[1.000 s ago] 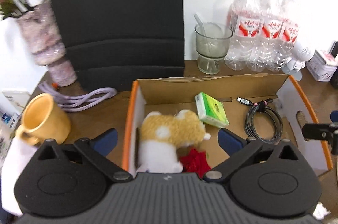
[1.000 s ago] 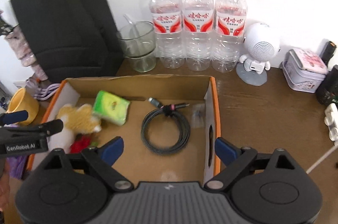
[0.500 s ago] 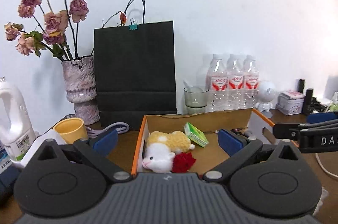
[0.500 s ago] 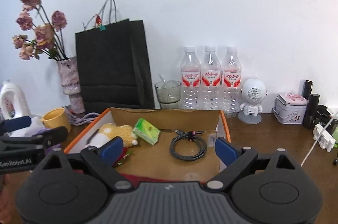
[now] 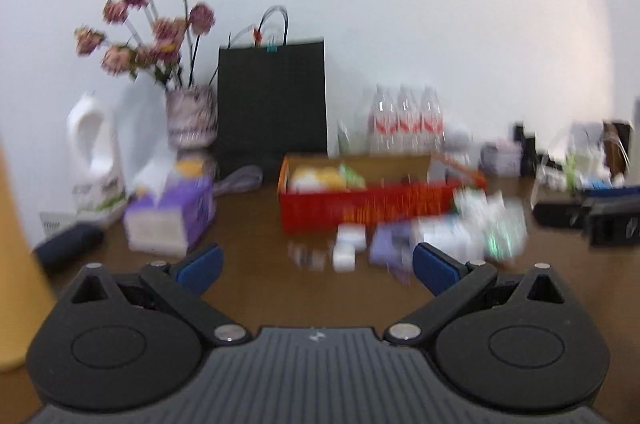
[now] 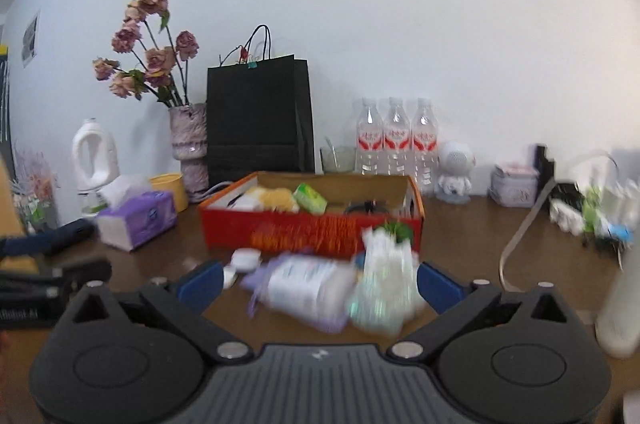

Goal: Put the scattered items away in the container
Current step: 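Withdraw both grippers from the box back over the table items, then grasp a small clear wrapper with the left gripper while the right gripper grasps the white bottle cap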

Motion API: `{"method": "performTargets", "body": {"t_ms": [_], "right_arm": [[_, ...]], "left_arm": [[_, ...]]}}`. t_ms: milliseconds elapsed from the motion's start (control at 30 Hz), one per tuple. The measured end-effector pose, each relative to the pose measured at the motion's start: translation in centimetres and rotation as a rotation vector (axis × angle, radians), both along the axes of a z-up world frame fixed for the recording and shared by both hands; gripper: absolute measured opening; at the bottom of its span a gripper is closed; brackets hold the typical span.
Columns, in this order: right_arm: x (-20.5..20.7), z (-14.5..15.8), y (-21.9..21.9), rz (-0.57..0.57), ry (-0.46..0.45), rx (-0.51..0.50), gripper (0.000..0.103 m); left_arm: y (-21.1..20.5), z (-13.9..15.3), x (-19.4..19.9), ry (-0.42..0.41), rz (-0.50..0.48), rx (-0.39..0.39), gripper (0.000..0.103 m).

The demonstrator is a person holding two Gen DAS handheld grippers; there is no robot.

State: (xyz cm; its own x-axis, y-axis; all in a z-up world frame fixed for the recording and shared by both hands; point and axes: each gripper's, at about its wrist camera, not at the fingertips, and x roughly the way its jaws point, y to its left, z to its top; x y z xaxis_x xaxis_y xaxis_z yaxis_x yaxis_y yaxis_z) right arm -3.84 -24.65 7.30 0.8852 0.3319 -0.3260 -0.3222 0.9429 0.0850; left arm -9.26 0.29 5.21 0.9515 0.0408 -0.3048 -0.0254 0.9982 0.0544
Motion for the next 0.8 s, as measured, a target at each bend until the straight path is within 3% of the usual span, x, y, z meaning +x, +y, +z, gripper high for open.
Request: {"method": "performTargets", "body": {"t_ms": [167, 300, 400, 533, 800], "right_arm": [[-5.9, -1.9, -1.4, 0.01, 0.034, -0.015, 0.103], [-6.9, -3.4, -2.0, -0.02, 0.074, -0.042, 0.103], [-5.4, -3.7, -2.2, -0.028, 0.109, -0.011, 0.103], [-2.3, -3.7, -1.2, 0.018, 0.131, 0.032, 0.102], [7.3, -2.9, 3.9, 0.107, 0.163, 0.001, 0.092]], "left_arm": [[1.4, -1.7, -3.8, 0.054, 0.003, -0.036, 0.103], [1.3, -2.1, -2.6, 0.07, 0.038, -0.02, 0.103], [1.7, -2.4, -0.9, 0.12, 0.022, -0.055, 0.103], [2.2, -2.3, 2.7, 0.167, 0.012, -0.047, 0.103], [3.5, -2.0, 14.3, 0.244, -0.015, -0.051, 0.082]]}}
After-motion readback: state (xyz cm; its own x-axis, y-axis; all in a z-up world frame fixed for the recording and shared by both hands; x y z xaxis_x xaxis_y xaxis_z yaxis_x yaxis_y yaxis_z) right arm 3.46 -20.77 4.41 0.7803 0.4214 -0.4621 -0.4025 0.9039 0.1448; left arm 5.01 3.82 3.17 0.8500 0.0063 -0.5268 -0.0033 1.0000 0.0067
